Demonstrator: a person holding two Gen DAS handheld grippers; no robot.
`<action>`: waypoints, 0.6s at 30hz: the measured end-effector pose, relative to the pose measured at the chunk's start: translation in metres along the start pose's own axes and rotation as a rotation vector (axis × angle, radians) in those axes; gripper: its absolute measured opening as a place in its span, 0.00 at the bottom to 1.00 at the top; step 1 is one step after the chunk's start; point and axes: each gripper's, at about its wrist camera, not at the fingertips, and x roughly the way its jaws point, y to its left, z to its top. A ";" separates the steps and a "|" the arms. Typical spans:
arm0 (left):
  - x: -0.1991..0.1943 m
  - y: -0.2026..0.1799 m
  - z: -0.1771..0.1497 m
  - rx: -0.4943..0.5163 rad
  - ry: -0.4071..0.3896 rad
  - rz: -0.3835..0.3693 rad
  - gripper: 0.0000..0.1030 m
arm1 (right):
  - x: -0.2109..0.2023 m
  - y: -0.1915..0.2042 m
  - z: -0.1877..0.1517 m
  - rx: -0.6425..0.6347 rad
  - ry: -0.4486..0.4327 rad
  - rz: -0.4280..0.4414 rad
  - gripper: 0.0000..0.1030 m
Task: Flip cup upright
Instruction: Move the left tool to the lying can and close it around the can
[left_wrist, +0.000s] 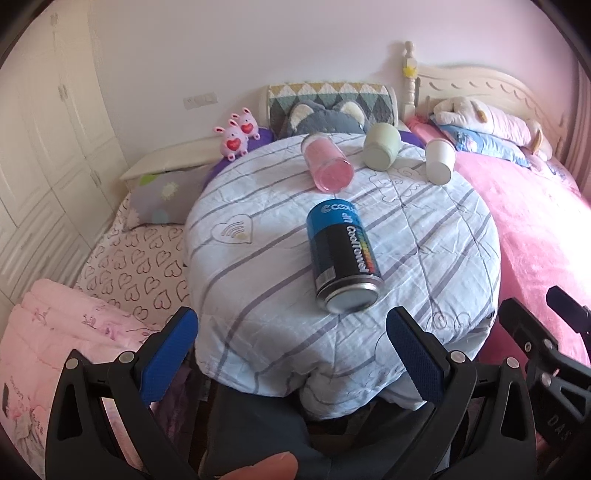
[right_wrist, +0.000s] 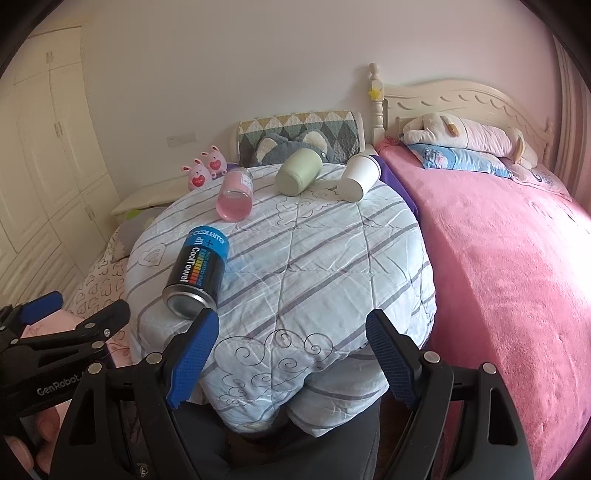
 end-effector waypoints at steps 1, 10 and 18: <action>0.006 -0.002 0.004 0.000 0.007 -0.006 1.00 | 0.002 -0.001 0.001 0.000 0.001 -0.002 0.81; 0.064 -0.014 0.037 -0.040 0.117 -0.058 1.00 | 0.042 -0.017 0.022 -0.003 0.031 -0.014 0.81; 0.103 -0.023 0.050 -0.075 0.209 -0.083 1.00 | 0.078 -0.025 0.034 0.013 0.076 0.001 0.81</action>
